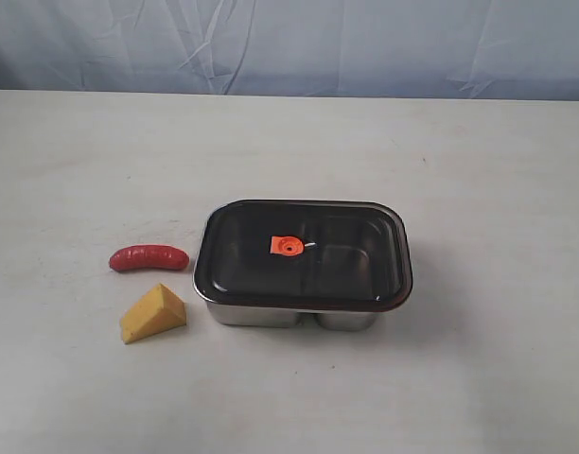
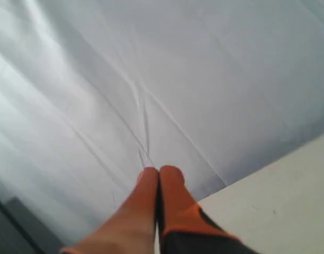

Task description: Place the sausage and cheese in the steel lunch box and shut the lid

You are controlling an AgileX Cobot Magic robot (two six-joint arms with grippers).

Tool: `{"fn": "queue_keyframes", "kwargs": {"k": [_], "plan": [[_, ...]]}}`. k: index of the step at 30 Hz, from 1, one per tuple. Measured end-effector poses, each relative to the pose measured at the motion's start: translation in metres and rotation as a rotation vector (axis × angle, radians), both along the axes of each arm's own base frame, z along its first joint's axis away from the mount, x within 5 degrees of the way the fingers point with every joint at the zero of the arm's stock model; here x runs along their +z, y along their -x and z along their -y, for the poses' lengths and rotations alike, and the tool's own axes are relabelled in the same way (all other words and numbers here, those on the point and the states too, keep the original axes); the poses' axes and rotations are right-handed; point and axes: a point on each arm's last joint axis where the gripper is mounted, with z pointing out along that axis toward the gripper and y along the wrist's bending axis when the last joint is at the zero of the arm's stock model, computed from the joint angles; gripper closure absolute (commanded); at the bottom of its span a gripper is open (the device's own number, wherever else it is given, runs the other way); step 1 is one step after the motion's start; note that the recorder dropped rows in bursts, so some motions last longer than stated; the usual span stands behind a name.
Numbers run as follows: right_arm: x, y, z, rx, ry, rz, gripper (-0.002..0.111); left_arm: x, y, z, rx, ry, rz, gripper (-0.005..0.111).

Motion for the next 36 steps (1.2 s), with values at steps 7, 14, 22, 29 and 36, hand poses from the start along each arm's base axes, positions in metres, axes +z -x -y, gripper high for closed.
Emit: {"fn": "queue_keyframes", "kwargs": {"k": [7, 14, 22, 29, 36], "plan": [[0.057, -0.012, -0.025, 0.258, 0.558, -0.028, 0.109, 0.0, 0.0, 0.001, -0.016, 0.0, 0.0, 0.107], [0.059, -0.083, -0.042, 0.53, 0.826, -0.251, 0.109, 0.0, 0.0, 0.002, -0.023, 0.0, 0.0, 0.107], [0.053, -0.13, -0.068, 0.596, 1.153, -0.294, 0.109, 0.0, 0.0, 0.002, -0.023, 0.0, 0.0, 0.107], [0.027, -0.142, -0.104, 0.549, 1.413, -0.471, 0.109, 0.0, 0.0, 0.002, -0.023, 0.0, 0.0, 0.107], [-0.018, -0.132, -0.182, 0.736, 1.58, -0.345, 0.109, 0.0, 0.0, 0.002, -0.023, 0.0, 0.0, 0.107]]}}
